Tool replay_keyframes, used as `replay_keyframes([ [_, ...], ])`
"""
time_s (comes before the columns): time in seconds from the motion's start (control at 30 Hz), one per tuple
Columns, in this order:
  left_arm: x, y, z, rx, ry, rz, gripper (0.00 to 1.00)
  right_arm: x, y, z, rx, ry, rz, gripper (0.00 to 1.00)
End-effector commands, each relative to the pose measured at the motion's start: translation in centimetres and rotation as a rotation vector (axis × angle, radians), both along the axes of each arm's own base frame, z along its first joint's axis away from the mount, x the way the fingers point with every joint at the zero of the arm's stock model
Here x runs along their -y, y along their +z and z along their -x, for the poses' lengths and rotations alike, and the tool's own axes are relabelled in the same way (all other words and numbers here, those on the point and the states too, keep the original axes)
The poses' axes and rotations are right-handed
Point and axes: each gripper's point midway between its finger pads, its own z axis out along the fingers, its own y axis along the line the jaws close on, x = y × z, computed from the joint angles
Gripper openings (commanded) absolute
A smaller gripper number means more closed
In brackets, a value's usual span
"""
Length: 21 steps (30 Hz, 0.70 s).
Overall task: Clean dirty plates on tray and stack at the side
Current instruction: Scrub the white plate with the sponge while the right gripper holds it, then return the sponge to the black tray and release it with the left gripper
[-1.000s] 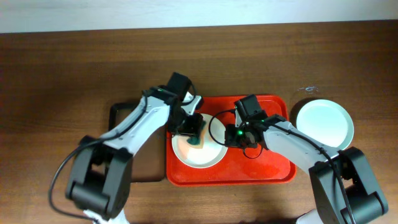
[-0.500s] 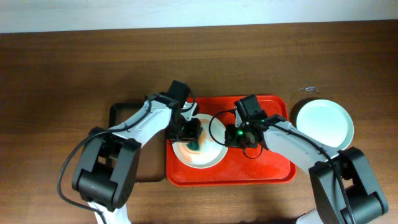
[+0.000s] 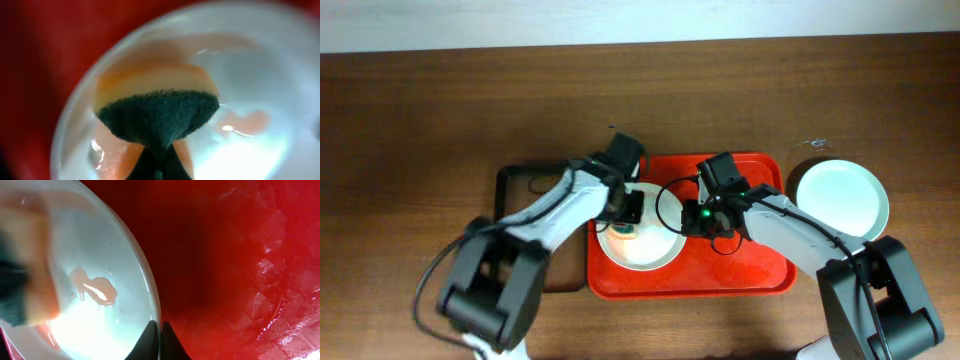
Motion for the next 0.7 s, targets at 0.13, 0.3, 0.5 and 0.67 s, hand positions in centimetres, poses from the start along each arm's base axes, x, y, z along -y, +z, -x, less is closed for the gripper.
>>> replay_keyframes([
  [0.13,6.1,0.3,4.9,-0.275,-0.137,0.365,0.0,-0.3,-0.2,0.3,-0.008,0.006,-0.003,0.04],
  [0.3,-4.1,8.0,0.2,0.02,0.076,0.167,0.0,-0.3,-0.2,0.3,-0.008,0.006,-0.003,0.04],
  [0.5,-16.1,6.8,2.1,-0.022,0.315,-0.172,0.0,-0.3,-0.2,0.3,-0.008,0.006,-0.003,0.04],
  [0.67,-16.3,1.0,4.4,-0.053,0.277,-0.183,0.01,-0.3,-0.2,0.3,-0.008,0.006,-0.003,0.04],
])
